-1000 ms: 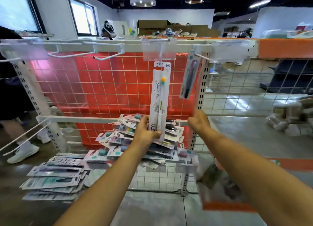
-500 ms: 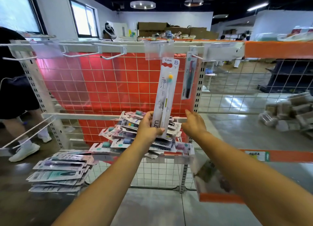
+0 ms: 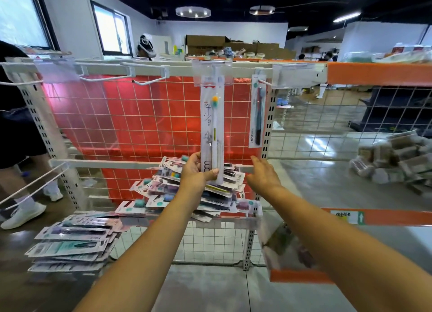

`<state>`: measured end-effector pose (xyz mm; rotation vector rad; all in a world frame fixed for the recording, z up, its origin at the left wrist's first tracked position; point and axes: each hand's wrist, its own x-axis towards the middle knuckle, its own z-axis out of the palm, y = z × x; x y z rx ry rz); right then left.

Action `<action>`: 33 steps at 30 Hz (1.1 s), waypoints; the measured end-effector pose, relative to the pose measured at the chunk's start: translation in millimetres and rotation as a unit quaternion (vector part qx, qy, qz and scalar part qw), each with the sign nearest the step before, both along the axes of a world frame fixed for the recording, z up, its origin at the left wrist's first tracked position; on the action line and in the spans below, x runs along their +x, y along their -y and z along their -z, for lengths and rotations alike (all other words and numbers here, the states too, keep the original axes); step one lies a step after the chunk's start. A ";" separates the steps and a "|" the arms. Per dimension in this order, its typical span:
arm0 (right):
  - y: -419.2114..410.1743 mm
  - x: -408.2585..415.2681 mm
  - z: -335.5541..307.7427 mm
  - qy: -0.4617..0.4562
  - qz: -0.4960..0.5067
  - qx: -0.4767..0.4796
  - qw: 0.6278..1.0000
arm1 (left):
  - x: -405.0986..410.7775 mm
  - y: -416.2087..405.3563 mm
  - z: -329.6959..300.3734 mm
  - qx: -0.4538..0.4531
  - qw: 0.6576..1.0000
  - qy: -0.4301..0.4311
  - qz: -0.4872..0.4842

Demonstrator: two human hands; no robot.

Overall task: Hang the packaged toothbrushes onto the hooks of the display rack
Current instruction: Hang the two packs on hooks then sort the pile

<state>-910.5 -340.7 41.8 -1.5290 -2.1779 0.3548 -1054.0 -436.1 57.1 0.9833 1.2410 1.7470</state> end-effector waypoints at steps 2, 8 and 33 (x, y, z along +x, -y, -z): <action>-1.5 -0.3 1.4 0.002 -0.001 -0.006 1.000 | -0.1 -5.1 5.2 0.004 1.000 0.018 -0.012; -11.5 -0.7 3.2 -0.031 0.000 -0.012 0.999 | -9.6 -22.9 17.9 0.010 0.999 0.043 -0.030; -118.9 -36.7 -7.1 -0.106 0.000 -0.040 0.994 | -53.1 -157.9 19.7 -0.029 0.995 0.092 0.000</action>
